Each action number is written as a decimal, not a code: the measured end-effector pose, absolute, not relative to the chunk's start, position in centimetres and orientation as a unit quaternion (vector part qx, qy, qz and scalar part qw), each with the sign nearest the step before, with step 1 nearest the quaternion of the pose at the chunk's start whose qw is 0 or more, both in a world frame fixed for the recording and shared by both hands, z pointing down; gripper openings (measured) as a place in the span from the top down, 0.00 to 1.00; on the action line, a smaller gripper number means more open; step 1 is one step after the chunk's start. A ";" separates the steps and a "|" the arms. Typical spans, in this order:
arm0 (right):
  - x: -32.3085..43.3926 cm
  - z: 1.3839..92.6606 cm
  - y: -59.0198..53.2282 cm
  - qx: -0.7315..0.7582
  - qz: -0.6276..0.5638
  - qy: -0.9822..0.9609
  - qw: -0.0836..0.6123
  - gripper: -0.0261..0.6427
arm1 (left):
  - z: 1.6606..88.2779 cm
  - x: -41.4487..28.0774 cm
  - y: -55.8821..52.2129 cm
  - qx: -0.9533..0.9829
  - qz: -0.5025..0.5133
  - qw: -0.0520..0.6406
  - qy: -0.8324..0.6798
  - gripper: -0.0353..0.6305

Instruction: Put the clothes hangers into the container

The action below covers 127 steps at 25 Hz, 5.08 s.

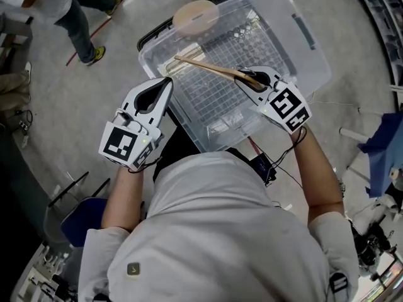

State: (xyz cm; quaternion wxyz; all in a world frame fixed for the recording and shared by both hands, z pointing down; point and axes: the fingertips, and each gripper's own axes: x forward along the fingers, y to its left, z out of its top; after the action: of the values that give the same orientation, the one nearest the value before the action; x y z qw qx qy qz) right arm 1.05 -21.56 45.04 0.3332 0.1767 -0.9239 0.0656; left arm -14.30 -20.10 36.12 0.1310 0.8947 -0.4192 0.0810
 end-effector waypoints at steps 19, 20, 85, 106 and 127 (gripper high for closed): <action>-2.9 64.1 -26.5 0.092 0.156 -0.898 0.401 0.86 | 42.7 -15.0 -23.7 0.891 0.094 0.187 -0.403 0.92; -3.0 65.0 -26.6 0.090 0.161 -0.897 0.401 0.86 | 42.9 -14.9 -23.8 0.891 0.095 0.190 -0.402 0.92; 2.6 75.2 -33.6 0.324 0.232 -0.803 0.444 0.61 | 44.5 -11.1 -20.5 0.901 0.109 0.202 -0.368 0.92; 5.3 44.5 -19.9 0.345 0.045 -0.906 0.242 0.92 | 34.7 -5.1 -11.7 0.917 0.069 0.106 -0.377 0.92; 7.1 30.6 -8.3 0.344 -0.004 -0.932 0.113 0.93 | 30.1 -2.0 -7.0 0.918 0.055 0.063 -0.388 0.92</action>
State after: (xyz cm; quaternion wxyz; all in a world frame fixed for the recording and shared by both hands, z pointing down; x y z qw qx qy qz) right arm 7.07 -8.28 30.59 0.1134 0.3444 -0.9320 -0.0039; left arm -2.04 -7.01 30.06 0.0633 0.9177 -0.3883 0.0552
